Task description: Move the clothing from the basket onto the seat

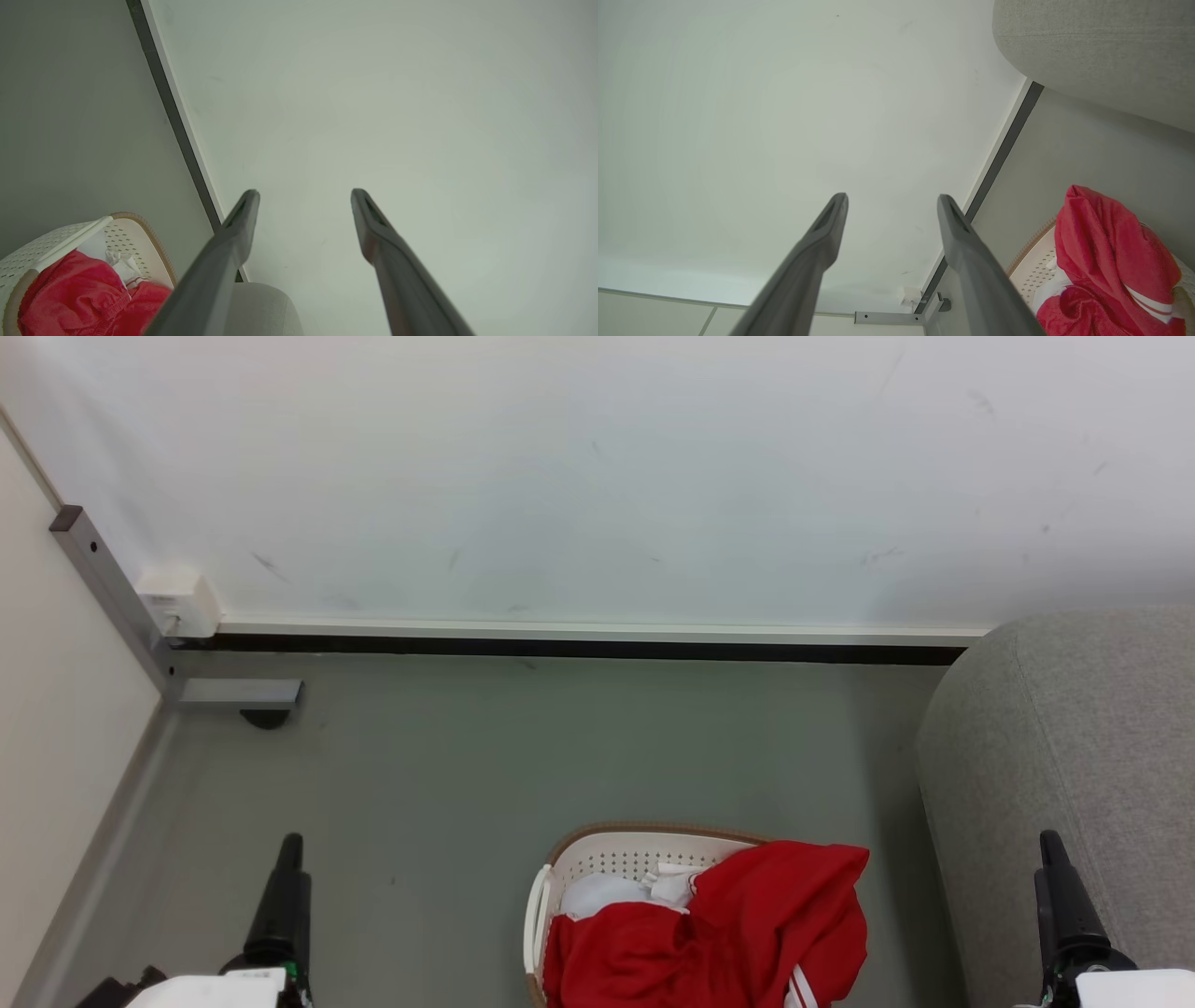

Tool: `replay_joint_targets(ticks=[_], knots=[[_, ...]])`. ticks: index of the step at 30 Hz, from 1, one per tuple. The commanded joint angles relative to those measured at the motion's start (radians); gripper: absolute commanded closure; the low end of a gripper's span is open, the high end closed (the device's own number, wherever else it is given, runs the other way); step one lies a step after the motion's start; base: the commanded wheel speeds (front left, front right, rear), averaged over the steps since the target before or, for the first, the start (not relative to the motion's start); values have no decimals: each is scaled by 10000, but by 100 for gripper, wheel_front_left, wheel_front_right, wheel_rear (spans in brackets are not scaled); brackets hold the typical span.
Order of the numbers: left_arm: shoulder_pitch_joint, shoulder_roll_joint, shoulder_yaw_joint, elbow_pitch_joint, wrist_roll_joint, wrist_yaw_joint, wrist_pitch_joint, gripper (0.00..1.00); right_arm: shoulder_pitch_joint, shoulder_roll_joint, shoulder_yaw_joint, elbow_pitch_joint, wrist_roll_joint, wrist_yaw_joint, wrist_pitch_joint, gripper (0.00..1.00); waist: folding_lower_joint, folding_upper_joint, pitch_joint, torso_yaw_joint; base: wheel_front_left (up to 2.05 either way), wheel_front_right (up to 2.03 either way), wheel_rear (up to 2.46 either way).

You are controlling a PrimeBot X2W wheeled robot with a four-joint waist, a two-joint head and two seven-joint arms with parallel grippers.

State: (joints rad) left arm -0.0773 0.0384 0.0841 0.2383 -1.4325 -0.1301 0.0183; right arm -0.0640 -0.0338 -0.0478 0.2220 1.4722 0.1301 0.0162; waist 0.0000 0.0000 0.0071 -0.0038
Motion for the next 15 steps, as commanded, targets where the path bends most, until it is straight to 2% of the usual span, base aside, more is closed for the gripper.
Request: replay_joint_targets(ticks=[1,15], knots=[[-289,63,-2,-222,321,-10,-110,0,-238,-102,33,-232,-277,3,-83,0,0,0,1,-2,0,0,0],[-295,81,-185,-524,3640,31,-657,0,-264,-158,319,-567,-3453,4,-633,0,0,0,36,-18,0,0,0]])
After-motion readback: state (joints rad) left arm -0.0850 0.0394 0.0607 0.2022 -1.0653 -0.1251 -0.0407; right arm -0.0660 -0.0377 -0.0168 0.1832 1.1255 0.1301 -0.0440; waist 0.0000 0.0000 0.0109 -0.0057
